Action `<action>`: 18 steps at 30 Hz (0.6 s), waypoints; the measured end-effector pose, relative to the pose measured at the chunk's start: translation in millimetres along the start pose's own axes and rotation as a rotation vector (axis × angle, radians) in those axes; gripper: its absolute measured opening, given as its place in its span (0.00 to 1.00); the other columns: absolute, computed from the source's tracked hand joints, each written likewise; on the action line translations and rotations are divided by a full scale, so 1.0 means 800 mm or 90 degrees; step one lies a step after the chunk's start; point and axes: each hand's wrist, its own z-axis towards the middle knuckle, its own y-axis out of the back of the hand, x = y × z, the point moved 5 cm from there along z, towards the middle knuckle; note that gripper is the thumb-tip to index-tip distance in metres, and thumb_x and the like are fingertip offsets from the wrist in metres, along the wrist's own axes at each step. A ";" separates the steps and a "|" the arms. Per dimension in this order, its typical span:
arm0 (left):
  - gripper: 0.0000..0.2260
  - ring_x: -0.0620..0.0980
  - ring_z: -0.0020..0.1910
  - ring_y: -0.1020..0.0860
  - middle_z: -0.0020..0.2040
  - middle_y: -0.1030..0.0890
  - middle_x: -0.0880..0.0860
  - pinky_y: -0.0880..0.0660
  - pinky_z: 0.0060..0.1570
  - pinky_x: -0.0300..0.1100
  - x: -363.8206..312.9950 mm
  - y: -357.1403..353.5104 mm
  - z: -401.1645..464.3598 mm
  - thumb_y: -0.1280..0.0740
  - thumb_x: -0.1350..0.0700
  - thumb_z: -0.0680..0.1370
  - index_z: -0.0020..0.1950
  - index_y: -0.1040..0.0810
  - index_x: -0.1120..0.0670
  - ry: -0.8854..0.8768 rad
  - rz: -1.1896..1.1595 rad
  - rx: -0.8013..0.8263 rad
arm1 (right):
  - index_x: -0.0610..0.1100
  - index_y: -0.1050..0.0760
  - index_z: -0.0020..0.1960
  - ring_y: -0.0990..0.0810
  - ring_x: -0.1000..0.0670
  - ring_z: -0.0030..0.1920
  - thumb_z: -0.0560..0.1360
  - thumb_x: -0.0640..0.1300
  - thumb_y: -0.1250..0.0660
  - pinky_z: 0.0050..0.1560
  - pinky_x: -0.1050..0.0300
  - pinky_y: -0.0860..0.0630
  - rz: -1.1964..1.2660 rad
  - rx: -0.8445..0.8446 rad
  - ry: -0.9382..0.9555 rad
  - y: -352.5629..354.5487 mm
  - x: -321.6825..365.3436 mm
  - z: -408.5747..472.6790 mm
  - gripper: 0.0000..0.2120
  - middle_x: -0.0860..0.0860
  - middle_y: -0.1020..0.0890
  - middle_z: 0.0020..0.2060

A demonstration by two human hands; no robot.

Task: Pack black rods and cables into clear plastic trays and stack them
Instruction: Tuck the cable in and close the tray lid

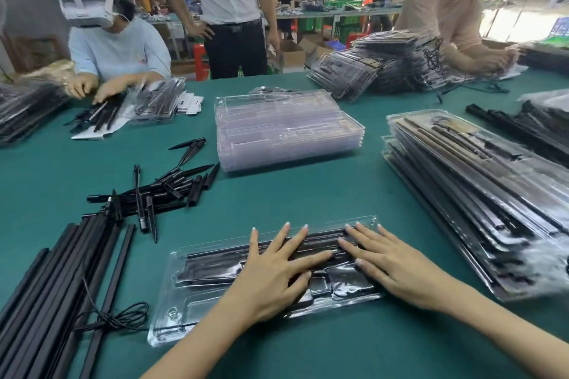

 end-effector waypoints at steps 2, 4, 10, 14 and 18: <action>0.21 0.47 0.77 0.64 0.77 0.61 0.40 0.65 0.69 0.66 -0.001 -0.002 -0.001 0.55 0.43 0.82 0.68 0.60 0.22 0.002 0.025 -0.007 | 0.61 0.64 0.73 0.68 0.61 0.73 0.82 0.55 0.59 0.69 0.65 0.73 -0.015 0.002 -0.001 -0.003 0.002 -0.001 0.23 0.62 0.64 0.73; 0.21 0.46 0.76 0.64 0.77 0.62 0.39 0.67 0.69 0.65 -0.002 -0.006 -0.003 0.56 0.44 0.82 0.68 0.62 0.22 0.003 0.036 -0.017 | 0.60 0.61 0.74 0.66 0.63 0.73 0.83 0.53 0.56 0.71 0.64 0.71 0.032 0.016 0.008 -0.006 0.002 -0.003 0.23 0.63 0.63 0.72; 0.20 0.45 0.76 0.63 0.78 0.59 0.39 0.66 0.70 0.66 0.001 -0.004 0.002 0.54 0.43 0.82 0.69 0.54 0.23 0.008 0.006 0.010 | 0.54 0.43 0.73 0.42 0.64 0.72 0.81 0.40 0.42 0.74 0.65 0.49 0.596 -0.098 -0.140 0.026 -0.037 -0.018 0.24 0.61 0.36 0.71; 0.20 0.45 0.76 0.65 0.78 0.61 0.40 0.68 0.69 0.65 0.000 -0.007 0.000 0.56 0.44 0.82 0.69 0.57 0.23 0.003 0.013 -0.004 | 0.57 0.45 0.73 0.50 0.68 0.73 0.77 0.53 0.43 0.72 0.71 0.56 0.423 -0.100 -0.110 0.021 -0.032 -0.025 0.25 0.64 0.44 0.72; 0.21 0.46 0.76 0.66 0.77 0.62 0.40 0.70 0.69 0.64 -0.001 -0.008 -0.003 0.57 0.44 0.82 0.67 0.61 0.22 -0.004 0.023 -0.022 | 0.61 0.56 0.74 0.64 0.64 0.74 0.79 0.59 0.54 0.75 0.59 0.62 0.184 -0.024 -0.079 -0.009 -0.019 -0.024 0.26 0.62 0.59 0.75</action>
